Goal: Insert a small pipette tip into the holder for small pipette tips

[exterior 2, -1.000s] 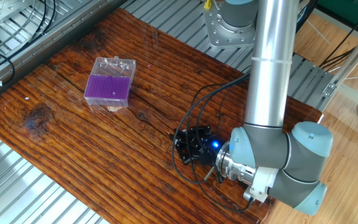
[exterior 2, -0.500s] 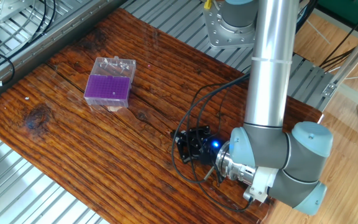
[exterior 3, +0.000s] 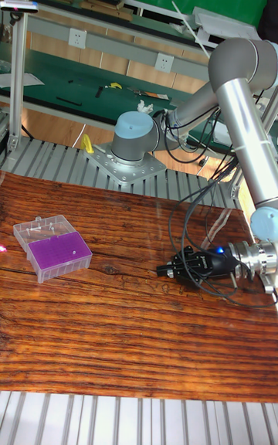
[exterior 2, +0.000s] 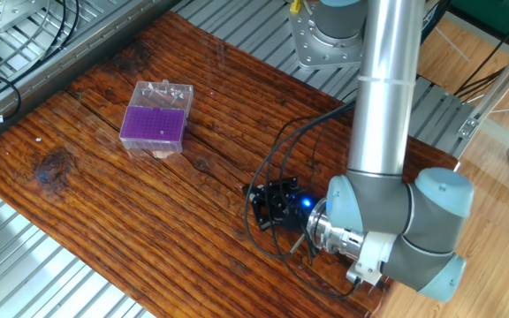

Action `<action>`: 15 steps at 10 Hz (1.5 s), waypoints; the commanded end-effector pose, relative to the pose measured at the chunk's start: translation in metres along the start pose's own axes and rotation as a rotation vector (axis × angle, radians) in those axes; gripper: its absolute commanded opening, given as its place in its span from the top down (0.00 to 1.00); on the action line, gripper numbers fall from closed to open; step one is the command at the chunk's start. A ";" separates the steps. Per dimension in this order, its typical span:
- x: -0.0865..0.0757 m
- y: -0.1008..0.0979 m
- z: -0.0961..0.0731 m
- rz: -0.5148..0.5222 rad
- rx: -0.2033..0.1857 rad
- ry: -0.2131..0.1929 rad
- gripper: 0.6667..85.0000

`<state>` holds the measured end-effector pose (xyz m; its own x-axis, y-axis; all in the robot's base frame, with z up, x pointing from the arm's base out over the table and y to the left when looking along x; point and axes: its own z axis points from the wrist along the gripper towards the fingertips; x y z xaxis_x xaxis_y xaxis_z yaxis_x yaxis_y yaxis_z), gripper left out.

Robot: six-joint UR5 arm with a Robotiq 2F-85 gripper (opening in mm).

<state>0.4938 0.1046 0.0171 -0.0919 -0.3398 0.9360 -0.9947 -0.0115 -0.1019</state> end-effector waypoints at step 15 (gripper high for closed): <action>0.034 -0.003 0.009 0.010 0.033 -0.391 1.00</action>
<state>0.4925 0.0878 0.0403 -0.0639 -0.5703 0.8189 -0.9946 -0.0310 -0.0993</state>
